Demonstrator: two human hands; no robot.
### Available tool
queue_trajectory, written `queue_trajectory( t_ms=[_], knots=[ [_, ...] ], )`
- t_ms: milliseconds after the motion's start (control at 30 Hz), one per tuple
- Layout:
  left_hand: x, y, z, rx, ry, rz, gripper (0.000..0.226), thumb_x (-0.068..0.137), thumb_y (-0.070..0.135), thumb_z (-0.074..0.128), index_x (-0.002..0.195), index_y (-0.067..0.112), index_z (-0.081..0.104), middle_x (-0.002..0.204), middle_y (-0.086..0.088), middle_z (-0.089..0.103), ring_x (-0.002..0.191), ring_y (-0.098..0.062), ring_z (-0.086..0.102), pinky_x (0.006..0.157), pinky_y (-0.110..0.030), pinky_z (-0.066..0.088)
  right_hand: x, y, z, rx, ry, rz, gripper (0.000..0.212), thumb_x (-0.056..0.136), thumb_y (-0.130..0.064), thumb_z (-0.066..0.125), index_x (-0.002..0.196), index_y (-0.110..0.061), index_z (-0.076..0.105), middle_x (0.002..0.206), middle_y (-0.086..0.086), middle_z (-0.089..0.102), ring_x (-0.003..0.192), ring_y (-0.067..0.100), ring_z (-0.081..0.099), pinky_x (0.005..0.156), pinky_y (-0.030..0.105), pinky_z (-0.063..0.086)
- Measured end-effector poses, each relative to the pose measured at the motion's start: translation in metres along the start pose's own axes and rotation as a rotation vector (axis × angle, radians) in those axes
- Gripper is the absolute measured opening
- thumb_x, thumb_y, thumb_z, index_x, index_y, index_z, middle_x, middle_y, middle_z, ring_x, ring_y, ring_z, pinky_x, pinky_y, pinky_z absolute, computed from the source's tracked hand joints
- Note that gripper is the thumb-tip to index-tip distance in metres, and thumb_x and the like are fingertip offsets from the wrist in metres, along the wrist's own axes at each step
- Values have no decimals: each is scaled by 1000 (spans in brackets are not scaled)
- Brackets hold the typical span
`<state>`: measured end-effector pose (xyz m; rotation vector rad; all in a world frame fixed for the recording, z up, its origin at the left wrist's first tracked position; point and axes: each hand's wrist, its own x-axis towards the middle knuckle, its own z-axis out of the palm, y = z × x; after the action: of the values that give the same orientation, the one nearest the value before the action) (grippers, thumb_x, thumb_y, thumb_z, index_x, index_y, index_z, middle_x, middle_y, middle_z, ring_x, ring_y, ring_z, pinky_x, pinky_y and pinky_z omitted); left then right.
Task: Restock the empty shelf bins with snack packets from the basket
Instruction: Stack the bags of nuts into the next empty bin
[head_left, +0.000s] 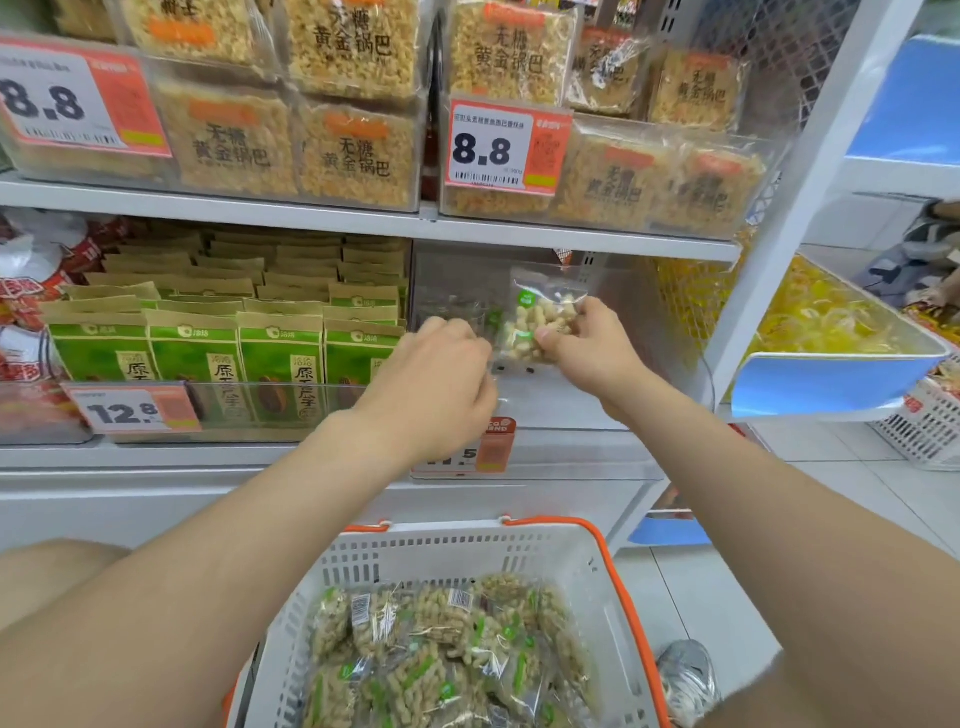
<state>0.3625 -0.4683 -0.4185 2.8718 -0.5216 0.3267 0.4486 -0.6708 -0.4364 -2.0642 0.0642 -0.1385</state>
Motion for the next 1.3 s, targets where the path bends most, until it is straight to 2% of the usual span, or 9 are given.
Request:
queue_trajectory(
  t_ms=[100,167,300,367,500,633,900,1133,1300],
  knots=[
    [8,-1,7,84,-48,43,23,104,34,42,98,18,56,110,-6,62,109,-28,56,93,-44,49,18,17,1,-84,19,50,45,79,-41,74,113,-13,63,108,5,72,102,26,70,92,51,60],
    [15,-2,13,93,-101,38,29,106,38,40,107,15,58,116,-8,60,112,-30,57,96,-44,48,27,17,4,-35,1,80,42,80,-37,75,112,-11,64,108,8,73,100,26,72,90,50,61],
    [23,-4,22,147,-207,10,49,109,46,31,132,9,52,134,-13,53,126,-33,51,102,-46,43,46,13,5,93,-76,180,33,96,-15,68,126,-7,56,111,6,71,92,18,72,70,31,55],
    [25,-4,24,171,-242,4,54,109,47,26,138,8,49,141,-14,50,131,-33,49,104,-47,41,52,19,5,94,-83,236,41,90,-17,68,129,-8,58,116,7,72,105,25,72,76,35,53],
    [28,-5,28,212,-254,5,56,109,49,21,137,9,49,137,-13,56,127,-32,53,99,-47,41,45,23,13,-56,-86,189,24,93,-10,65,113,-4,54,108,9,63,91,20,63,71,34,52],
    [30,-4,29,236,-249,-3,59,108,50,21,140,9,49,138,-13,57,127,-32,54,98,-46,40,43,24,31,-168,-13,132,30,85,-16,70,113,-11,59,111,5,66,103,27,65,83,39,57],
    [30,-5,28,238,-268,7,60,108,53,24,141,10,50,143,-13,56,132,-33,52,103,-47,40,50,32,51,-433,-34,136,35,92,-30,75,111,-3,61,113,17,67,101,36,65,69,34,44],
    [21,-6,26,206,-200,35,62,108,55,26,141,10,53,141,-13,58,130,-32,54,104,-47,45,38,29,40,-636,-103,189,54,84,-55,82,97,-10,56,95,10,62,87,32,63,67,36,48],
    [8,-1,18,81,-15,74,48,108,48,34,124,13,62,120,-8,65,113,-30,60,95,-46,51,6,8,28,-785,53,-62,23,100,-31,58,101,-8,55,102,16,60,90,40,61,69,37,44]
  ],
)
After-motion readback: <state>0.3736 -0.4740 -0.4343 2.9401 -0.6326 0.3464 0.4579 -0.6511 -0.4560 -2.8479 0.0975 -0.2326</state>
